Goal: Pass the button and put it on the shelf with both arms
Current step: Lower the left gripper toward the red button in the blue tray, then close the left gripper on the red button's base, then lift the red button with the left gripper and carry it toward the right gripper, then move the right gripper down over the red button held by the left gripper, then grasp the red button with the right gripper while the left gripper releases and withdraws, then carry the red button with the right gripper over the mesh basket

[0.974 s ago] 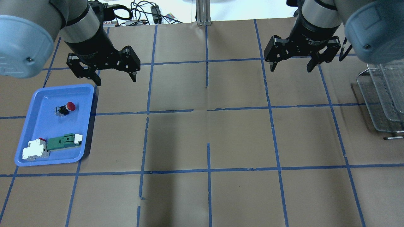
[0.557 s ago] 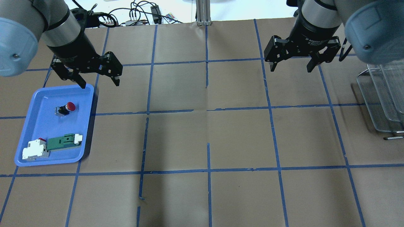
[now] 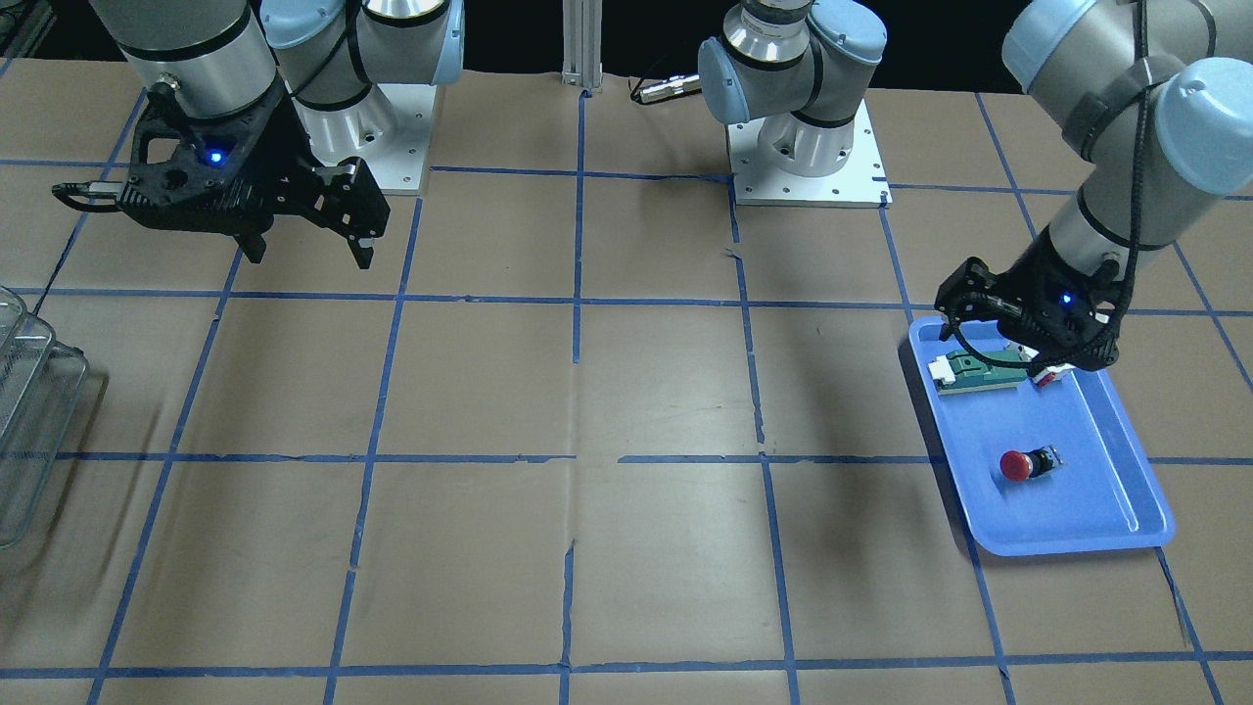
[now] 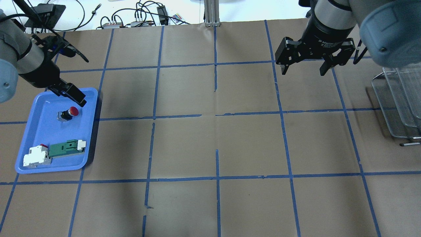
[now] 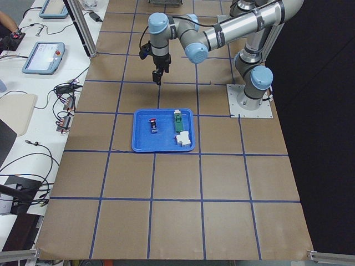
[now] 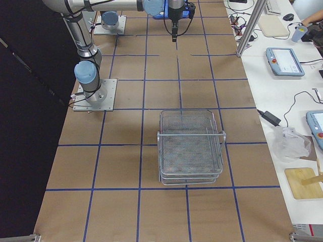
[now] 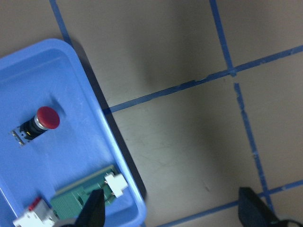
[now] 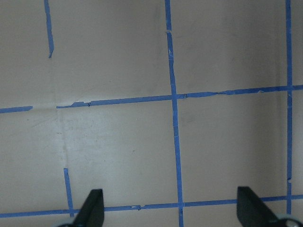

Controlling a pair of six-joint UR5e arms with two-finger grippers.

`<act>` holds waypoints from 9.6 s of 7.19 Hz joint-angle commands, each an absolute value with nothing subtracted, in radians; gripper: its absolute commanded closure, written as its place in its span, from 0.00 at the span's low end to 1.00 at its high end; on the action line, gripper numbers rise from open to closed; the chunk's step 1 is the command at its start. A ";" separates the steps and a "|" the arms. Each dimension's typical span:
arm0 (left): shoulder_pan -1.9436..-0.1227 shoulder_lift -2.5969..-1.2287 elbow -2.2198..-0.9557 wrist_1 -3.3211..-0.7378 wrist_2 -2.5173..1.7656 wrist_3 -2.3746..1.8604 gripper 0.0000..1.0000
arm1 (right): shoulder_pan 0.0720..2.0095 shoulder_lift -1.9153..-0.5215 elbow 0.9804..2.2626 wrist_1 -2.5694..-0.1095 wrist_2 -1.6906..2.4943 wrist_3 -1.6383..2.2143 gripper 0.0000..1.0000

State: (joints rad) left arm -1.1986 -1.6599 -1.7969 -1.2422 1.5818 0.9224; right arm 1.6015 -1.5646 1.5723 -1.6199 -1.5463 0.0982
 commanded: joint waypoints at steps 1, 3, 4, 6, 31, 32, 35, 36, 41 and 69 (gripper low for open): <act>-1.109 -1.763 -1.813 -1.100 1.580 1.304 0.00 | 1.601 -1.565 1.572 -1.620 -1.548 0.098 0.00; -1.077 -1.883 -1.819 -1.027 1.583 1.593 0.00 | 1.601 -1.565 1.572 -1.620 -1.548 0.098 0.00; -1.030 -1.928 -1.815 -1.020 1.579 1.655 0.00 | 1.601 -1.565 1.574 -1.620 -1.548 0.098 0.00; -1.000 -2.007 -1.818 -0.909 1.577 1.733 0.04 | 1.601 -1.566 1.591 -1.621 -1.546 0.098 0.00; -1.931 -1.827 -1.422 -1.183 0.887 1.092 1.00 | 1.296 -1.667 1.511 -1.304 -0.894 -1.712 0.00; -1.934 -1.827 -1.424 -1.161 0.887 1.091 1.00 | 1.298 -1.678 1.511 -1.315 -0.897 -1.713 0.00; -1.937 -1.815 -1.422 -1.158 0.862 1.088 1.00 | 1.307 -1.669 1.514 -1.304 -0.905 -1.709 0.00; -1.940 -1.807 -1.422 -1.158 0.856 1.086 1.00 | 1.324 -1.669 1.520 -1.302 -0.908 -1.709 0.00; -1.951 -1.799 -1.422 -1.140 0.856 1.081 1.00 | 1.354 -1.661 1.526 -1.305 -0.942 -1.714 0.00; -1.861 -1.655 -1.453 -1.588 1.356 0.574 0.00 | 0.901 -1.298 1.512 -1.859 -1.608 -1.818 1.00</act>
